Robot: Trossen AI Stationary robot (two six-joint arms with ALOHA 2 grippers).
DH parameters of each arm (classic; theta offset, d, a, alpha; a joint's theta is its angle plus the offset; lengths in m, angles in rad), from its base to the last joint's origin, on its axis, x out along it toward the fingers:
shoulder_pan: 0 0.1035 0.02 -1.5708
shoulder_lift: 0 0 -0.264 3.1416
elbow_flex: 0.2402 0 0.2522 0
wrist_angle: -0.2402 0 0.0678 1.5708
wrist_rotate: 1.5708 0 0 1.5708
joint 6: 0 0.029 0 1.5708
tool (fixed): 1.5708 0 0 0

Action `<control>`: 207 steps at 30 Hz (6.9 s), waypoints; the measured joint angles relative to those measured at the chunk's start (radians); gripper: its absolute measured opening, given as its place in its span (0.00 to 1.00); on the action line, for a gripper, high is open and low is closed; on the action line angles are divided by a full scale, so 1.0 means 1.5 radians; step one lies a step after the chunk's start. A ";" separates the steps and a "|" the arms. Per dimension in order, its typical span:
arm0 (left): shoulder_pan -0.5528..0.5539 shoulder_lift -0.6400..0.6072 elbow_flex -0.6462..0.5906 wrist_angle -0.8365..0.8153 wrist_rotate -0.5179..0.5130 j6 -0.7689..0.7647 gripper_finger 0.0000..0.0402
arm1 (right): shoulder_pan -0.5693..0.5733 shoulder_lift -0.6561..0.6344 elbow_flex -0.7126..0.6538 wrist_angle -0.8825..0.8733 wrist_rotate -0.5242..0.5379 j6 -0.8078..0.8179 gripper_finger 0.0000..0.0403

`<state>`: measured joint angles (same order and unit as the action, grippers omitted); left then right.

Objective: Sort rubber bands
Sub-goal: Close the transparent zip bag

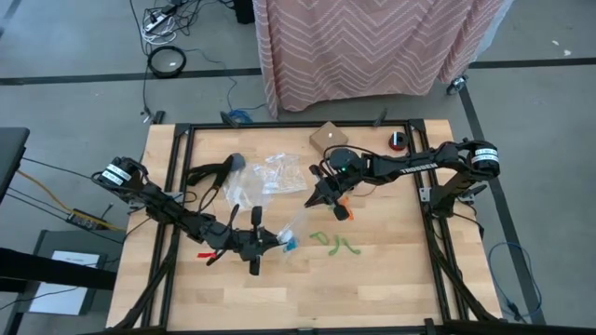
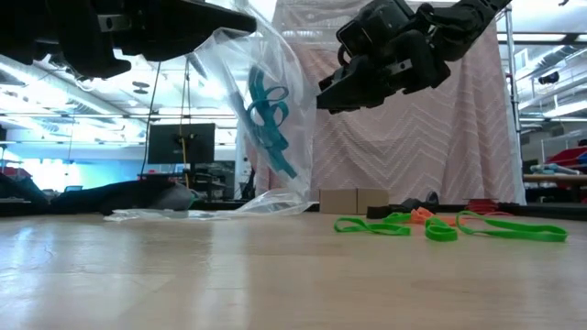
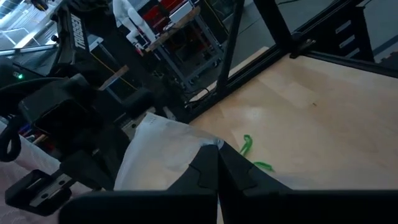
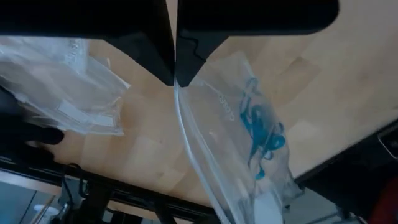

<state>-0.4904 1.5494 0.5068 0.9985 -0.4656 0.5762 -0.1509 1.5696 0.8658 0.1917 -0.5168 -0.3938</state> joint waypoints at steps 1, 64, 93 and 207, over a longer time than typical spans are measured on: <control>0.000 0.000 0.000 0.000 -0.002 0.000 0.00 | 0.003 0.000 0.000 -0.002 0.012 -0.005 0.00; -0.050 0.001 0.000 -0.206 -0.498 -0.230 0.39 | 0.048 0.000 -0.034 0.032 0.350 0.098 0.00; -0.080 -0.015 -0.003 -0.162 -0.531 -0.254 0.15 | 0.038 0.000 -0.039 0.031 0.373 0.100 0.00; 0.080 -0.263 -0.211 -0.153 -0.239 -0.562 0.00 | 0.037 0.000 -0.039 0.038 0.325 0.100 0.17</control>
<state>-0.3702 1.1545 0.1909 0.7687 -0.8244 -0.2674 -0.0952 1.5692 0.8074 0.2485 -0.0294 -0.2432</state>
